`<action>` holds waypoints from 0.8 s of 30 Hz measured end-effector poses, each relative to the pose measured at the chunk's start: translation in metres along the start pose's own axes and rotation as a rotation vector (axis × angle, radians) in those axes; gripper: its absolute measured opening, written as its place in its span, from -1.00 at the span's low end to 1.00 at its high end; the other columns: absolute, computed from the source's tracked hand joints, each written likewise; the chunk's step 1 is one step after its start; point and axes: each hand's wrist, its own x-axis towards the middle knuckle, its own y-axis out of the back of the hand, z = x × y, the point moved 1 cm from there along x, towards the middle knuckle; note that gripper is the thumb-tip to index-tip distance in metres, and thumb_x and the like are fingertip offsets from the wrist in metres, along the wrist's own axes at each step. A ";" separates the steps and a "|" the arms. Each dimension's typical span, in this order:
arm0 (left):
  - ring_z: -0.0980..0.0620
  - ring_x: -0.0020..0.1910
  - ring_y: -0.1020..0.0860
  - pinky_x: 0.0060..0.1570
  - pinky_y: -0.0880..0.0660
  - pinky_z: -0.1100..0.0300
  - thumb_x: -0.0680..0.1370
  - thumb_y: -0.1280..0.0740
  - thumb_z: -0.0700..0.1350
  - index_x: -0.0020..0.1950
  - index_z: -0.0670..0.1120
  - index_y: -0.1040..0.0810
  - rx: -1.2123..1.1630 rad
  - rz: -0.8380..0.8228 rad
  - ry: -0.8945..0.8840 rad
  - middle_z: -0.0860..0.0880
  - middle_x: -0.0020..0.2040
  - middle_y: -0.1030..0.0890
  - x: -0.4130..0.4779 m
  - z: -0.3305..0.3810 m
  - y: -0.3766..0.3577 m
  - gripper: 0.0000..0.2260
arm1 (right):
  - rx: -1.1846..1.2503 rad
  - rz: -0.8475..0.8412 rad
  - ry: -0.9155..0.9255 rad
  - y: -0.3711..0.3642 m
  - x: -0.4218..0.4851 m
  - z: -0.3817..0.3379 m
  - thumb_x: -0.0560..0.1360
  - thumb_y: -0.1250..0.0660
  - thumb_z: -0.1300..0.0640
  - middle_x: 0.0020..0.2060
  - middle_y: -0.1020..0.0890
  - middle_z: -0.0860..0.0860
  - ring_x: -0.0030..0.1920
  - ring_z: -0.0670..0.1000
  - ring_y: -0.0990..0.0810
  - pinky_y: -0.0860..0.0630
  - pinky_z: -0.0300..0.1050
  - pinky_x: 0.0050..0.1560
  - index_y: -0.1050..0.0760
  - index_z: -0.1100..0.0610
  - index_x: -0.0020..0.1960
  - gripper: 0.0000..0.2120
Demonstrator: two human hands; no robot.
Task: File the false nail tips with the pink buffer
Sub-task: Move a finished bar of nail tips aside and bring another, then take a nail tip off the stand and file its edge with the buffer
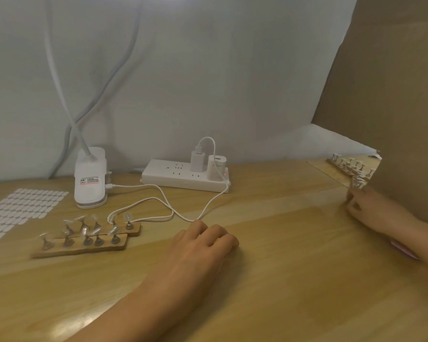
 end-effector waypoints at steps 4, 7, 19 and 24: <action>0.02 0.05 -0.48 0.01 -0.51 0.14 0.63 -0.34 -0.12 0.24 0.09 -0.52 -0.037 -0.020 0.008 0.15 0.20 -0.56 -0.001 0.000 0.000 -0.79 | 0.108 0.052 0.005 -0.008 0.025 0.005 0.67 -0.18 0.04 0.07 -0.50 0.15 0.04 0.15 -0.48 -0.49 0.06 0.07 -0.38 0.12 0.11 -0.86; 0.03 0.17 -0.36 0.18 -0.42 0.10 0.70 -0.19 -0.10 0.38 0.10 -0.38 -0.065 -0.034 0.035 0.15 0.33 -0.43 -0.001 0.001 -0.001 -0.75 | 0.125 -0.013 -0.018 -0.006 0.041 -0.007 0.67 -0.17 0.00 0.09 -0.55 0.20 0.01 0.17 -0.51 -0.50 0.06 0.07 -0.41 0.17 0.15 -0.77; 0.10 0.05 -0.49 0.02 -0.44 0.17 0.54 -0.31 0.04 0.28 0.02 -0.45 0.041 0.388 0.114 0.10 0.09 -0.57 -0.045 -0.041 0.109 -0.67 | 0.519 -0.250 0.910 0.046 -0.056 -0.199 0.28 -0.35 -0.58 0.23 -0.51 -0.33 0.19 -0.21 -0.55 -0.50 -0.37 0.07 -0.32 -0.44 0.36 -0.30; 0.20 0.12 -0.45 0.10 -0.35 0.36 0.35 -0.61 0.02 0.35 0.31 -0.17 -0.161 0.131 0.715 0.19 0.16 -0.47 -0.121 -0.113 0.132 -0.22 | 0.559 -0.084 1.097 0.039 -0.085 -0.237 0.54 -0.25 -0.35 0.02 -0.58 -0.25 0.02 -0.17 -0.57 -0.43 -0.41 -0.05 -0.49 -0.30 0.15 -0.75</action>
